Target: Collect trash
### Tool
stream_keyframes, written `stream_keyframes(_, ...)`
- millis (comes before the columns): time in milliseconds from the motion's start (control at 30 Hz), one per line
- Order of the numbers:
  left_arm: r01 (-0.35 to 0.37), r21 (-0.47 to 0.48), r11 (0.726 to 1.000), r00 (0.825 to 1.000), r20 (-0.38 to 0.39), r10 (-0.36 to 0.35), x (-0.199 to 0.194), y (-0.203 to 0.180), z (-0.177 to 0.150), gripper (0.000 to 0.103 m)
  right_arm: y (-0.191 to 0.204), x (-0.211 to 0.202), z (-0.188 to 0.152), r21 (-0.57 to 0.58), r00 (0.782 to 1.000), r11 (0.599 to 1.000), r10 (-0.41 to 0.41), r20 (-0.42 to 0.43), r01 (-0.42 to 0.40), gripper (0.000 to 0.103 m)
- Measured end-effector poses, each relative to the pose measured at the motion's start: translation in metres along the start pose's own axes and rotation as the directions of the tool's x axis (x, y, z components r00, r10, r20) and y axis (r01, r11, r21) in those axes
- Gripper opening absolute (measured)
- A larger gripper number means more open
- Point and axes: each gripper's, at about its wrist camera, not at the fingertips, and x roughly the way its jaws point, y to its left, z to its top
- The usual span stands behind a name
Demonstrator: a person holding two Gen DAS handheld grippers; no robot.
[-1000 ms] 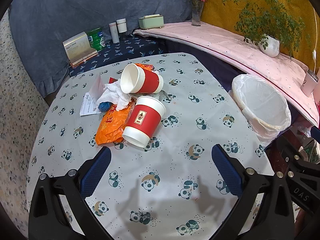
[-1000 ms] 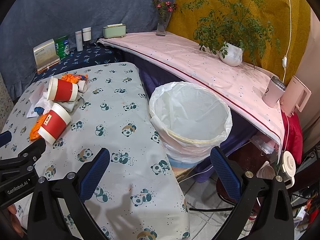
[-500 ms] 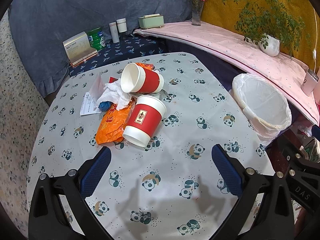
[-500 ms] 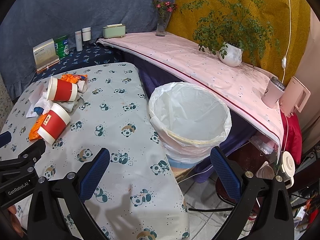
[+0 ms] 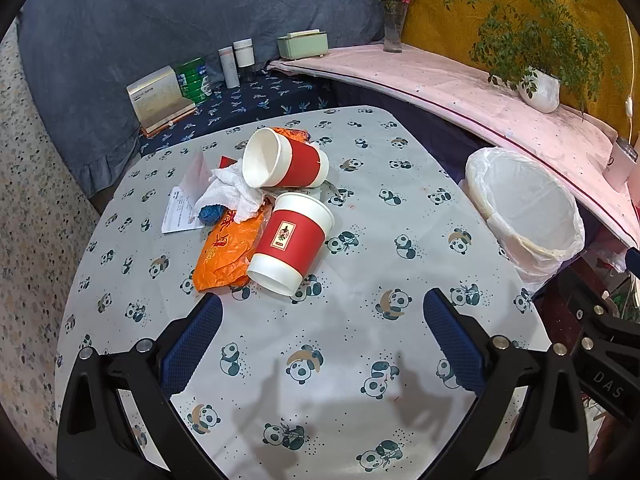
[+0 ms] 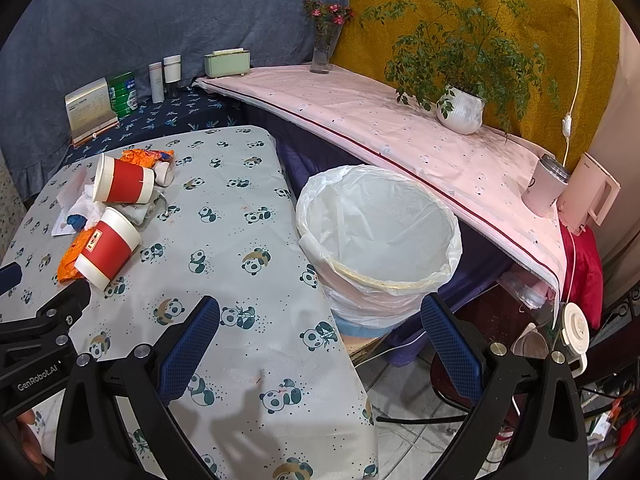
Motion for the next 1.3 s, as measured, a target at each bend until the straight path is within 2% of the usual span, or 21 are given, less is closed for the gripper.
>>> stream_keyframes(1300,0.052,-0.009,0.999,0.999,0.007,-0.052,-0.0011,0.0029,0.0031,0.096,0.0051,-0.0036,0.0046,0.004,0.999,1.000,-0.018,0.027,0.018,0.096)
